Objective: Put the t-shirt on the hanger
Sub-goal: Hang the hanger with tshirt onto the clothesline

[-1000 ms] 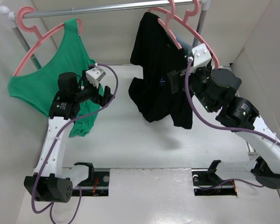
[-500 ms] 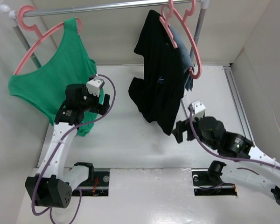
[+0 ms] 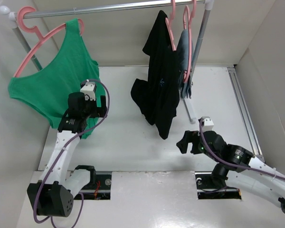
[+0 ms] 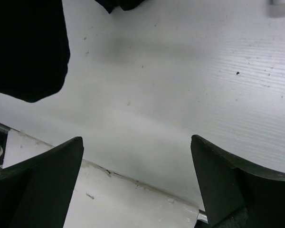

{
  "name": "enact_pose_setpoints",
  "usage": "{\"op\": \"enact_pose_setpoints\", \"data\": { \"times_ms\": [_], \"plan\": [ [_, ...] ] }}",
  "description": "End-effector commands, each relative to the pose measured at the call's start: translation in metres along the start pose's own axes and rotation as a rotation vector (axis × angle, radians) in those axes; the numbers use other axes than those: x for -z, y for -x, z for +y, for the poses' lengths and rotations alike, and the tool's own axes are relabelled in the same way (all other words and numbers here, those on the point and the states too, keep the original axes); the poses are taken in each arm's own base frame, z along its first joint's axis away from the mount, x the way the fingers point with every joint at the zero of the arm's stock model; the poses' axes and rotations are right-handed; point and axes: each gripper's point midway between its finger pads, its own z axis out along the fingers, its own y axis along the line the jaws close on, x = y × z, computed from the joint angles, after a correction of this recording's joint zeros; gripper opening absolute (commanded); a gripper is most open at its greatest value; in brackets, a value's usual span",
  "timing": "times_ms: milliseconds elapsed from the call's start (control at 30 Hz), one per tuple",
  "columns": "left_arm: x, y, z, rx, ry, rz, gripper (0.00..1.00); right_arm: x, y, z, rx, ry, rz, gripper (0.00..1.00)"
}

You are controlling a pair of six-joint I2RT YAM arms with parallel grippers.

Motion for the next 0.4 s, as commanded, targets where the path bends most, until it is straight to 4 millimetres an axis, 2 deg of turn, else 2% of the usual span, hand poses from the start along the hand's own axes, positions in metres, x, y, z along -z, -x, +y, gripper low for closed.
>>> {"op": "enact_pose_setpoints", "data": {
  "times_ms": [0,267,367],
  "plan": [
    [0.002,0.012,-0.003,0.050,-0.009,-0.067,1.00,0.000,-0.003,0.002,-0.063,0.006,0.001,0.99],
    [0.004,0.014,-0.005,0.048,-0.017,-0.075,1.00,0.004,0.001,0.001,-0.083,0.022,-0.030,0.99],
    [0.004,0.014,-0.005,0.048,-0.017,-0.075,1.00,0.009,0.013,0.001,-0.074,0.027,-0.081,0.99]
  ]
}}
